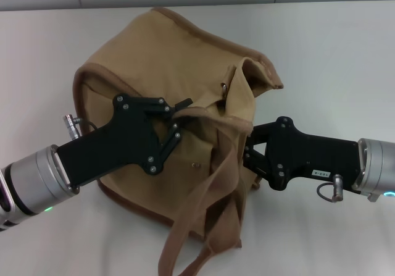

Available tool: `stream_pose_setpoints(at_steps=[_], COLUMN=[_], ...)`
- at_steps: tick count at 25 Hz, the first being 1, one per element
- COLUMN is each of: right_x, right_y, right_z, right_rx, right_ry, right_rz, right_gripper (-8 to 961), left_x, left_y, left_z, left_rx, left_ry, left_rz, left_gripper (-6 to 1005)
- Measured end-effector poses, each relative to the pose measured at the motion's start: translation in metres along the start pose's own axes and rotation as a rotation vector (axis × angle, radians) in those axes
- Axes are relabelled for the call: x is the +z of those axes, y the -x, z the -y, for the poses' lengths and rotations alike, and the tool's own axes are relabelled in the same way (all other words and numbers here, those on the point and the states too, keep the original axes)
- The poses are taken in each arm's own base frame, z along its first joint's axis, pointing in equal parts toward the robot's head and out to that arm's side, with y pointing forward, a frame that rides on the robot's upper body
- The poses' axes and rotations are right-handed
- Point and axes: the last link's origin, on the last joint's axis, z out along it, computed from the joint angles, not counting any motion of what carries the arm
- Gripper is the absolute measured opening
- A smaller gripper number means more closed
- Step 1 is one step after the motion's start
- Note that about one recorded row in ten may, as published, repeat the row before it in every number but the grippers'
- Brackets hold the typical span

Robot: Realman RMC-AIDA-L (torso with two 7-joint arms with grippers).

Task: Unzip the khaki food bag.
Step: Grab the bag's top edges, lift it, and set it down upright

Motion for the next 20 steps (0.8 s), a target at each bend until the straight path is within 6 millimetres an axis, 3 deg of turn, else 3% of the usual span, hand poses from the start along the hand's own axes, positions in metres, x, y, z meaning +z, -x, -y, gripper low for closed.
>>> stream_pose_setpoints(at_steps=[10, 20], right_x=[-0.0017, -0.0082], right_y=[0.0003, -0.0037], right_z=[-0.0024, 0.0004], right_rx=[-0.006, -0.002], right_ry=[0.006, -0.036], right_rz=[0.010, -0.004], right_gripper=[39, 3], left_x=[-0.0012, -0.0048], left_y=[0.0000, 0.0003], left_z=[-0.0024, -0.0006], left_rx=[-0.011, -0.024], left_ry=[-0.004, -0.060], left_rz=[-0.002, -0.004], left_gripper=[56, 56])
